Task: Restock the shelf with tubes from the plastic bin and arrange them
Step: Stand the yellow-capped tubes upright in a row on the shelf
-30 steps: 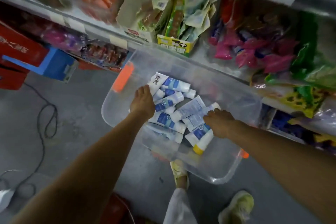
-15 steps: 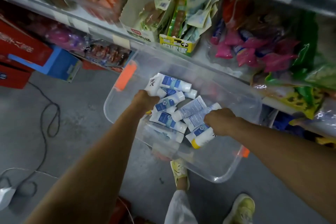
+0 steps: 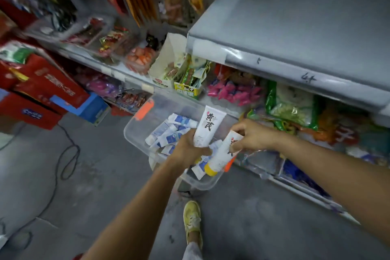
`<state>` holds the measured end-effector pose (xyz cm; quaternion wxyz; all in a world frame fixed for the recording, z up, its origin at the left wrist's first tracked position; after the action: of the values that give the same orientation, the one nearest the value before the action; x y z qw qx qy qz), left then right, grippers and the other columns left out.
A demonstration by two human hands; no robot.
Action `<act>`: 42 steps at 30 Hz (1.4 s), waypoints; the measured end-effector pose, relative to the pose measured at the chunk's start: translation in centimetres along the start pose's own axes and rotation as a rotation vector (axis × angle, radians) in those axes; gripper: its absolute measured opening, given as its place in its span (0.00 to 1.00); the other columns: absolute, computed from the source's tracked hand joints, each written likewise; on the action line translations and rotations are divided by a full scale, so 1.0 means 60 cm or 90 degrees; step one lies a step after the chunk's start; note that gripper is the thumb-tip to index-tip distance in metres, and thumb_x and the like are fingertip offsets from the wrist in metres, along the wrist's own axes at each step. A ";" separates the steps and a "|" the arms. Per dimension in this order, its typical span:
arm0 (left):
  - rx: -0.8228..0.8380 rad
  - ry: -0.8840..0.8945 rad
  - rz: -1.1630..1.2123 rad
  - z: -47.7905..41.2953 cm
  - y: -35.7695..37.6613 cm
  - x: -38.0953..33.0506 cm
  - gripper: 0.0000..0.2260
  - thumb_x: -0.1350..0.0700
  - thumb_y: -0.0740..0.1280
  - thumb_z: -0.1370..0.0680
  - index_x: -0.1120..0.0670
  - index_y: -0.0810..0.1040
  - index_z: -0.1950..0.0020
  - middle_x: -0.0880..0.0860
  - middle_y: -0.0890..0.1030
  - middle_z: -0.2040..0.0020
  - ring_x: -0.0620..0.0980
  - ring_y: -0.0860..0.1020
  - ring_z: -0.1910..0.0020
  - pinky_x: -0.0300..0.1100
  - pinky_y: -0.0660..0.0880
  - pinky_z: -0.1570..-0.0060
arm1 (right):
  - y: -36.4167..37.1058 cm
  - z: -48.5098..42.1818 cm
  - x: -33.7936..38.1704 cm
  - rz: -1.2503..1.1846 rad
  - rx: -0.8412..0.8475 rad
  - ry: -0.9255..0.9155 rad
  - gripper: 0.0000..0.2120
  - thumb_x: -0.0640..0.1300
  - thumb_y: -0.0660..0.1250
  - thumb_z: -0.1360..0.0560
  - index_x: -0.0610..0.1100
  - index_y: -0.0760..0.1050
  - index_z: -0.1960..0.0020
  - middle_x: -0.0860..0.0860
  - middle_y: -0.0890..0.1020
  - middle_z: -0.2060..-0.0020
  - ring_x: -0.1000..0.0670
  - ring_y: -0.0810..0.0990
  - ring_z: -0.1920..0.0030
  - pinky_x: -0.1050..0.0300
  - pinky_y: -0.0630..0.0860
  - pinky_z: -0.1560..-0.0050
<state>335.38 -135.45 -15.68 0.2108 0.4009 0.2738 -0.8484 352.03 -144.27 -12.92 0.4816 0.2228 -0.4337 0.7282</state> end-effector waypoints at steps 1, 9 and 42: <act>0.019 0.021 -0.003 0.025 0.016 -0.020 0.22 0.63 0.77 0.33 0.55 0.76 0.41 0.52 0.83 0.50 0.48 0.81 0.56 0.41 0.79 0.59 | -0.012 0.030 0.002 -0.027 -0.013 0.002 0.06 0.36 0.75 0.32 0.37 0.79 0.57 0.45 0.83 0.65 0.50 0.77 0.68 0.61 0.72 0.73; -0.013 0.100 0.167 0.189 0.137 -0.162 0.17 0.67 0.74 0.30 0.60 0.79 0.43 0.56 0.85 0.49 0.50 0.83 0.57 0.42 0.79 0.63 | -0.076 0.264 0.009 -0.390 -0.228 -0.035 0.03 0.34 0.72 0.28 0.39 0.79 0.59 0.45 0.82 0.68 0.53 0.77 0.75 0.62 0.75 0.73; -0.077 0.421 0.343 0.451 0.347 -0.624 0.10 0.60 0.58 0.20 0.55 0.67 0.39 0.55 0.76 0.50 0.52 0.79 0.62 0.46 0.78 0.68 | -0.384 0.764 0.085 -0.202 -0.706 -0.257 0.22 0.43 0.72 0.28 0.45 0.63 0.41 0.47 0.78 0.48 0.46 0.83 0.56 0.54 0.80 0.63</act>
<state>354.21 -163.27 22.26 0.3490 0.6955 0.2615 -0.5710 366.12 -176.81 24.54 0.5367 0.1343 -0.7924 0.2569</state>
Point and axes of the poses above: each hand's wrist, its own z-axis away from the middle knuckle, its own y-axis out of the palm, x = y × z, the point moved 5 cm from there along -z, towards the middle knuckle
